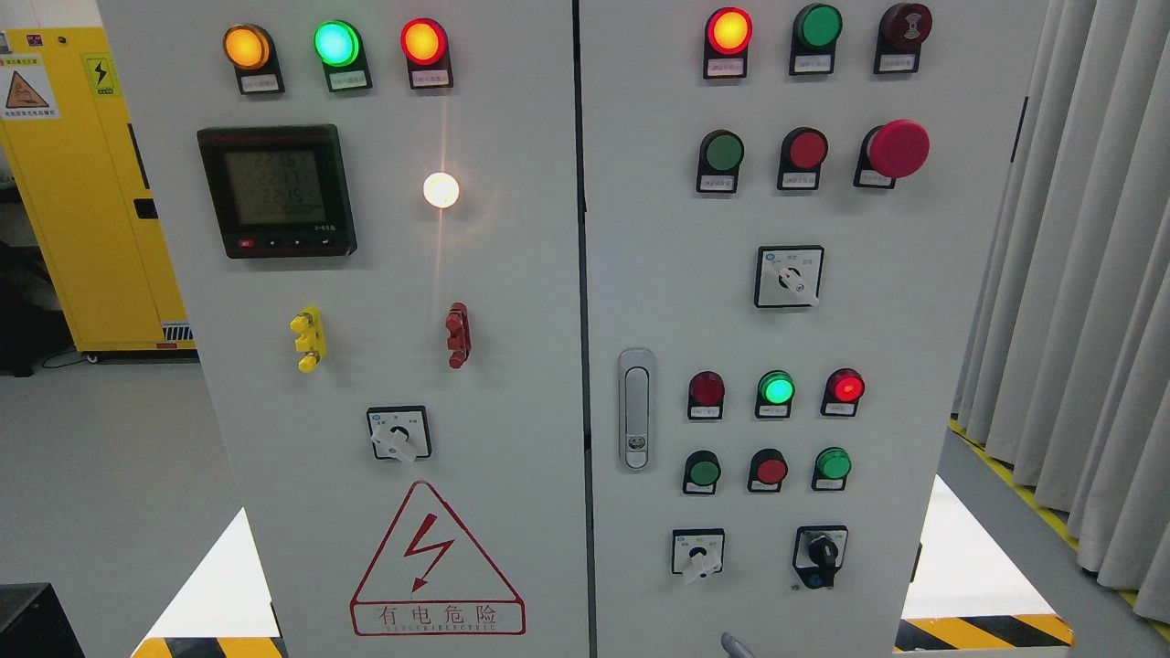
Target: Press green start button
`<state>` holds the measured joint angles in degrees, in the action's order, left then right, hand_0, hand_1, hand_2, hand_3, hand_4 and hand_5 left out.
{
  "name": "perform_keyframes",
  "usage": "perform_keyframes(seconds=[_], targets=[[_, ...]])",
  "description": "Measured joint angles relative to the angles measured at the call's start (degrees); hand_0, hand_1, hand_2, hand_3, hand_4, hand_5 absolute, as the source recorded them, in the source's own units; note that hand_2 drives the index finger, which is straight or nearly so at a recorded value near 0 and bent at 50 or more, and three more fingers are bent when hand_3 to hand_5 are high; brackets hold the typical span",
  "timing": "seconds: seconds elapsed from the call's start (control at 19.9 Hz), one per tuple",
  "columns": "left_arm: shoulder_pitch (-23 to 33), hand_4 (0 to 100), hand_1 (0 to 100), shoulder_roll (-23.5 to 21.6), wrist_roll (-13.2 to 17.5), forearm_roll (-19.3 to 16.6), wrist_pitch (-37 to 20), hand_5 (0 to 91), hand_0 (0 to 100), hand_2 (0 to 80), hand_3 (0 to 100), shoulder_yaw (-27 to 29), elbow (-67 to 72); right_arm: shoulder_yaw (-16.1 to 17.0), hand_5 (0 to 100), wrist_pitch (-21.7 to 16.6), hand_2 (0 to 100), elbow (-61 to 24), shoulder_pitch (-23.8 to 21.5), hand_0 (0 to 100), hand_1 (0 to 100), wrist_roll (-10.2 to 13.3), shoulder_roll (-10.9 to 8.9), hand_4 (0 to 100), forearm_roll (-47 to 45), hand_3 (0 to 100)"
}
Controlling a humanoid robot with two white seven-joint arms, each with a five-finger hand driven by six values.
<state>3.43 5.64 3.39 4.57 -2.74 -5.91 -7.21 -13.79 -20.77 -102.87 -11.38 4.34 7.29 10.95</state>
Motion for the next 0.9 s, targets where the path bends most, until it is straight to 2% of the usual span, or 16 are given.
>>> perform_keyframes(seconds=[0.9], targets=[[0.0, 0, 56, 0.0, 0.0, 0.0, 0.0, 0.0, 12, 0.0, 0, 0.0, 0.0, 0.0, 0, 0.0, 0, -0.1, -0.1, 59, 66, 0.1, 0.0, 0, 0.2, 0]])
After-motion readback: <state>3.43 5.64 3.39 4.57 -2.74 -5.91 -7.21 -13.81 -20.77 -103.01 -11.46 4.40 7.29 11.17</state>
